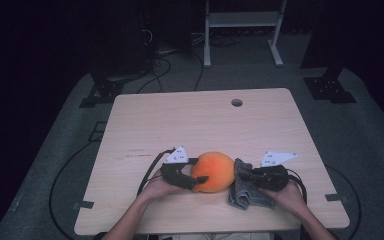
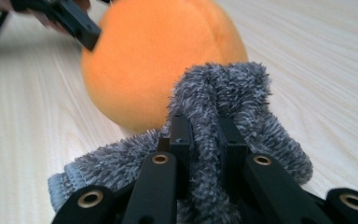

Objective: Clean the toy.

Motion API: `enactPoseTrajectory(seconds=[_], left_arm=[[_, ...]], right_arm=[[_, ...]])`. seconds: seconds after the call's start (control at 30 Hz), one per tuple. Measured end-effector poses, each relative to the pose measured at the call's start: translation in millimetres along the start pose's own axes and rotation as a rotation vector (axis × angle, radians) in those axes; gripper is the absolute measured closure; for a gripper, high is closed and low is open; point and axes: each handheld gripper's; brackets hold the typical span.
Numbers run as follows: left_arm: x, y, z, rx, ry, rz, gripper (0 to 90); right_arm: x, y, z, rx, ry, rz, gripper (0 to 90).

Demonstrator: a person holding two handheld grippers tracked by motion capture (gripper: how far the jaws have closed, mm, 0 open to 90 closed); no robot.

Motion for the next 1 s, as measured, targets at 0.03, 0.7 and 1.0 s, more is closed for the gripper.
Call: enactPoseTrajectory(seconds=[0.03, 0.7, 1.0], left_arm=[[-0.2, 0.8, 0.7, -0.010, -0.004, 0.002, 24.5], [-0.8, 2.5, 3.1, -0.050, -0.026, -0.001, 25.9], [-0.7, -0.5, 2.7, -0.036, -0.026, -0.007, 25.5]], right_arm=[[3.1, -0.8, 2.1, -0.007, 0.022, 0.014, 79.3], [-10.8, -2.2, 29.8, 0.008, 0.053, 0.016, 79.2], [-1.9, 3.8, 11.2, -0.049, 0.051, 0.044, 79.2]])
Point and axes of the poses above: each handheld gripper's, and its own axes: x roughly backward along the jaws, z roughly out of its top, y roughly to its right, and after that the axes turned 7 degrees about -x, right-handed
